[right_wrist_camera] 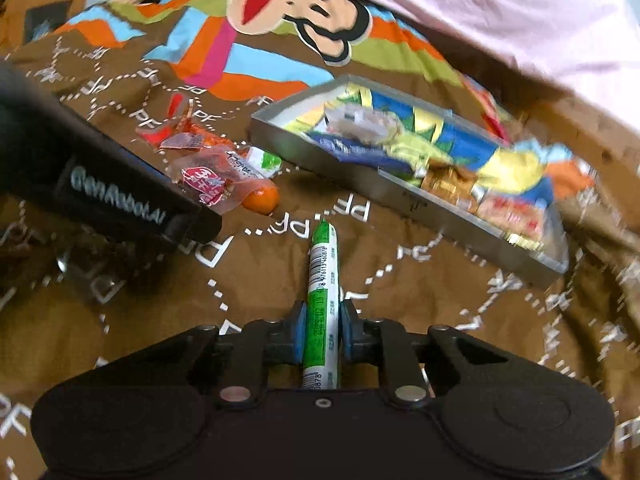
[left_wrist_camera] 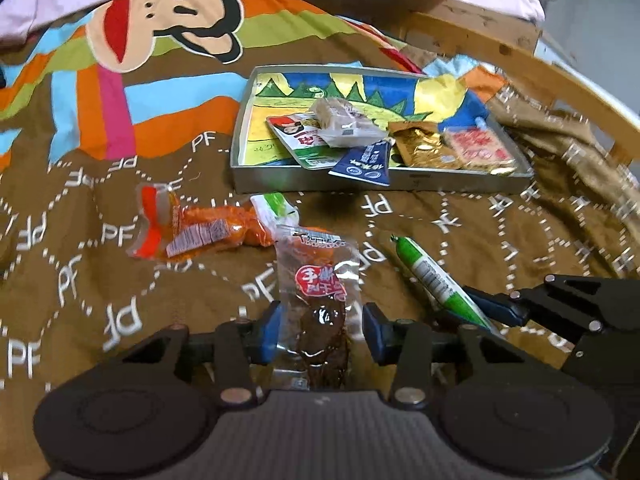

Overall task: Organize snacks
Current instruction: 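Lift the jerky pack and sausage stick toward the tray with both grippers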

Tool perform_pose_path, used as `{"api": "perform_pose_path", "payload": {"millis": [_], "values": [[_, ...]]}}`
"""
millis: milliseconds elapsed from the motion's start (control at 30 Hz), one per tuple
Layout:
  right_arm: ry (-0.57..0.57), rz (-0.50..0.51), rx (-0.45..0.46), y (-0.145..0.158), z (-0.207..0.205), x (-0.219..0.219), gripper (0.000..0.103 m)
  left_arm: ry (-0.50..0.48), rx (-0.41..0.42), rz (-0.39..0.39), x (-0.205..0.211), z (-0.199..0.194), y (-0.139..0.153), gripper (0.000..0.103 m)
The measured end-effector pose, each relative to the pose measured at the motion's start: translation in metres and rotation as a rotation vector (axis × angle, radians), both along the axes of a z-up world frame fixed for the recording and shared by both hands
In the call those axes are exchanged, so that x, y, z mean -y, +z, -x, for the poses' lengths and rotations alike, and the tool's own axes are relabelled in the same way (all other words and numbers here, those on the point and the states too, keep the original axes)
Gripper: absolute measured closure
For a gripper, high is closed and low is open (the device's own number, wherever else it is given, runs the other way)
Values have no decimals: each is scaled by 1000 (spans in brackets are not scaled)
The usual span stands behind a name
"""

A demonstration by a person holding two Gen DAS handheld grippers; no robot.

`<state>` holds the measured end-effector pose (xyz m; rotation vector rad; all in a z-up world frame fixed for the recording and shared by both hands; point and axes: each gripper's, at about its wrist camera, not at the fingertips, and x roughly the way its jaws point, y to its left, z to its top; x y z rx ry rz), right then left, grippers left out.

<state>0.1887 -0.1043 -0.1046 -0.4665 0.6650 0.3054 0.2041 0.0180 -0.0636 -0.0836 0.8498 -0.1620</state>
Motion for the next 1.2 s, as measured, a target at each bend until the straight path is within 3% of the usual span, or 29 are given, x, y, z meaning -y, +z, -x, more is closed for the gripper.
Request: {"api": "perform_pose_path", "payload": {"millis": [167, 367, 633, 767, 867, 967, 1200], "values": [[34, 43, 98, 23, 20, 0, 85, 12, 49, 45, -2, 16, 22, 57], [49, 73, 252, 58, 40, 10, 85, 30, 166, 90, 1, 27, 55, 57], [106, 88, 321, 106, 32, 20, 85, 81, 304, 151, -1, 8, 104, 57], [106, 72, 338, 128, 9, 20, 85, 108, 350, 213, -4, -21, 123, 57], [103, 20, 411, 140, -20, 16, 85, 129, 391, 249, -7, -52, 130, 57], [69, -54, 456, 138, -52, 20, 85, 140, 421, 234, -6, -83, 128, 57], [-1, -183, 390, 124, -129, 29, 85, 130, 416, 194, -3, -152, 100, 57]]}}
